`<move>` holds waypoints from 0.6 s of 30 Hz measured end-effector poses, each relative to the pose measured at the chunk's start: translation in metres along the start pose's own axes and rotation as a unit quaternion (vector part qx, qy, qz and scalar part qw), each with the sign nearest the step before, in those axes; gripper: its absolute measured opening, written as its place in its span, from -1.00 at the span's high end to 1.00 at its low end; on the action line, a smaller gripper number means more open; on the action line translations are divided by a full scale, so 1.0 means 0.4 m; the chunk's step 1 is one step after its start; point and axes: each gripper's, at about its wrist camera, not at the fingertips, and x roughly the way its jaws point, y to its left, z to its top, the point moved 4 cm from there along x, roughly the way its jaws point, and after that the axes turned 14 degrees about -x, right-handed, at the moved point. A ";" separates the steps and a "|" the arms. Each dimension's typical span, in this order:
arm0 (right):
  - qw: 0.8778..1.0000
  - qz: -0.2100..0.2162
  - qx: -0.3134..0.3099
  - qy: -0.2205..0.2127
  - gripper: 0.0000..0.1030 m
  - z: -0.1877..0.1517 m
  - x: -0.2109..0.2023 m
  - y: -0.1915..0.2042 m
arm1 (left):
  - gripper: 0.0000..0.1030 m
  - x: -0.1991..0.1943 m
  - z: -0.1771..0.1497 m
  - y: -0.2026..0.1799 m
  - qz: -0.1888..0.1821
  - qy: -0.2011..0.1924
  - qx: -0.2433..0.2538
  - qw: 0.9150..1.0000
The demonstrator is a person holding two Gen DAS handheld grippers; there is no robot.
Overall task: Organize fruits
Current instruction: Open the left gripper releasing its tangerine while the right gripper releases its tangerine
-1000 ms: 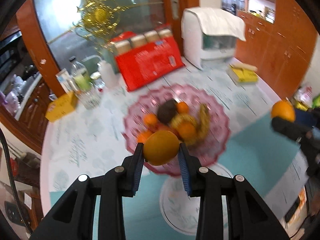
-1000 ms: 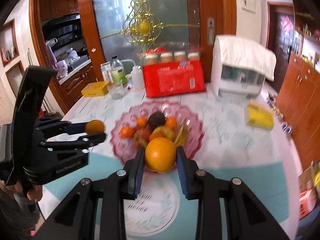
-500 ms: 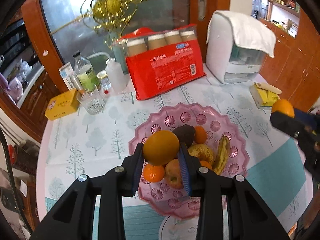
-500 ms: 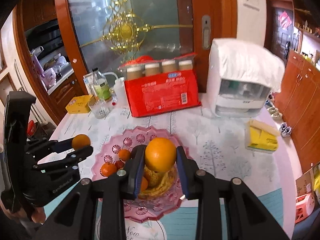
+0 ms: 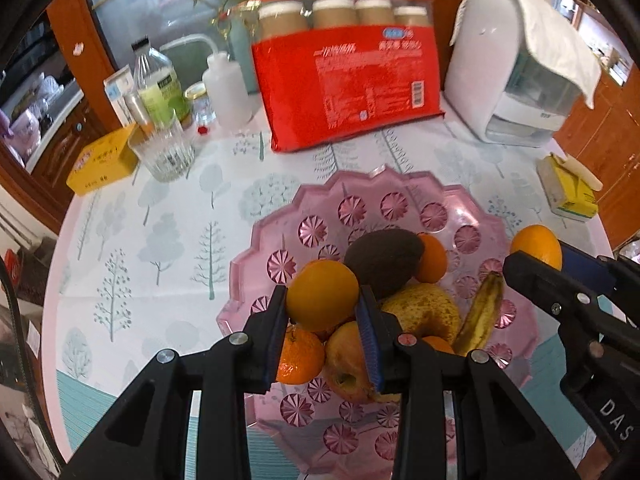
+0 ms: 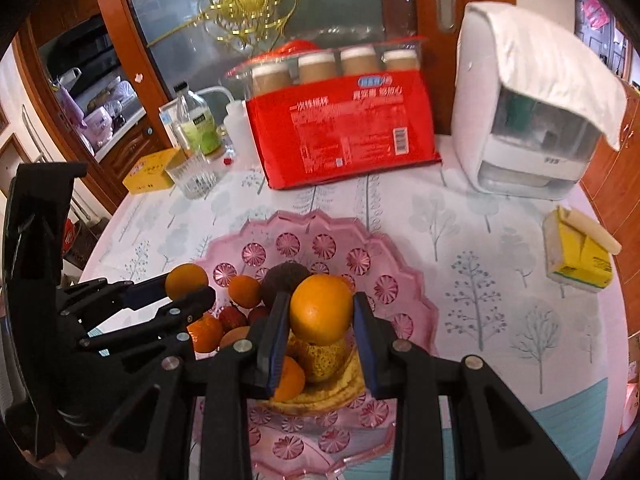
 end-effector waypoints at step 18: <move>1.000 0.001 0.015 0.017 0.07 -0.021 0.063 -0.012 | -0.75 0.033 -0.030 0.008 -0.007 0.007 -0.013 1.000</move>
